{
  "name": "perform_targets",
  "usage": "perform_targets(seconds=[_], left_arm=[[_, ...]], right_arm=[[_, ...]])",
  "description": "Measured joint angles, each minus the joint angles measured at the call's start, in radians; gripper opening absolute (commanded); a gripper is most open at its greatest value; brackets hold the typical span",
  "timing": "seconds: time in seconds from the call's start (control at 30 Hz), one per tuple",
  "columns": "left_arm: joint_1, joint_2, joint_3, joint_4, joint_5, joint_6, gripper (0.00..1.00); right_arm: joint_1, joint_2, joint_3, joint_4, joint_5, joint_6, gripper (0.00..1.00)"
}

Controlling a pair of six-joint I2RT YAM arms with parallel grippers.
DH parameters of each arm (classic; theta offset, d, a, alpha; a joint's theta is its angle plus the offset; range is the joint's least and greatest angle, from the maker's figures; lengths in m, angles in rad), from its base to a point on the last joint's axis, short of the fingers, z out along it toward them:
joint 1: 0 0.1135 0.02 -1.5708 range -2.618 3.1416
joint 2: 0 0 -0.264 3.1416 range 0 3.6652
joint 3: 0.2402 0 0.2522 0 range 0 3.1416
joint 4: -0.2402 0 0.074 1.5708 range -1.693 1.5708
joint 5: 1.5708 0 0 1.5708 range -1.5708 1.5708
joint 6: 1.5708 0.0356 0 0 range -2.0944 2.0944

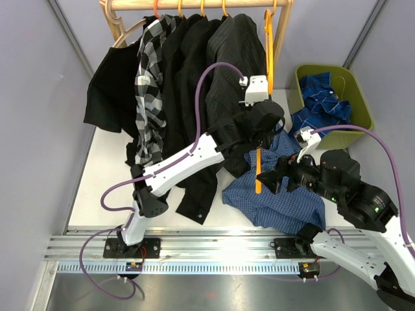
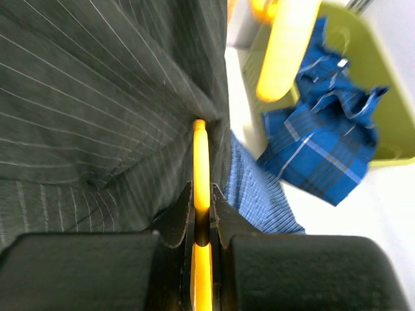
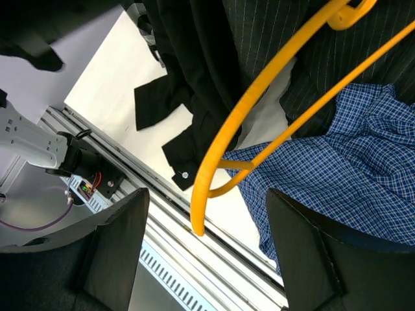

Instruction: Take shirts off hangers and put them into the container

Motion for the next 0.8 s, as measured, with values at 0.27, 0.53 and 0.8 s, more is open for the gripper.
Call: perform_targets(seconds=[0.27, 0.53, 0.8], left_arm=[[-0.002, 0.033, 0.002, -0.020, 0.017, -0.005, 0.00], [-0.017, 0.033, 0.002, -0.019, 0.048, -0.016, 0.00], [-0.016, -0.030, -0.111, 0.010, 0.067, -0.025, 0.00]], right_arm=[[0.001, 0.019, -0.006, -0.012, 0.010, -0.006, 0.74], [0.047, 0.080, -0.058, -0.016, 0.103, 0.020, 0.46], [0.132, 0.102, -0.055, -0.069, 0.240, 0.069, 0.03]])
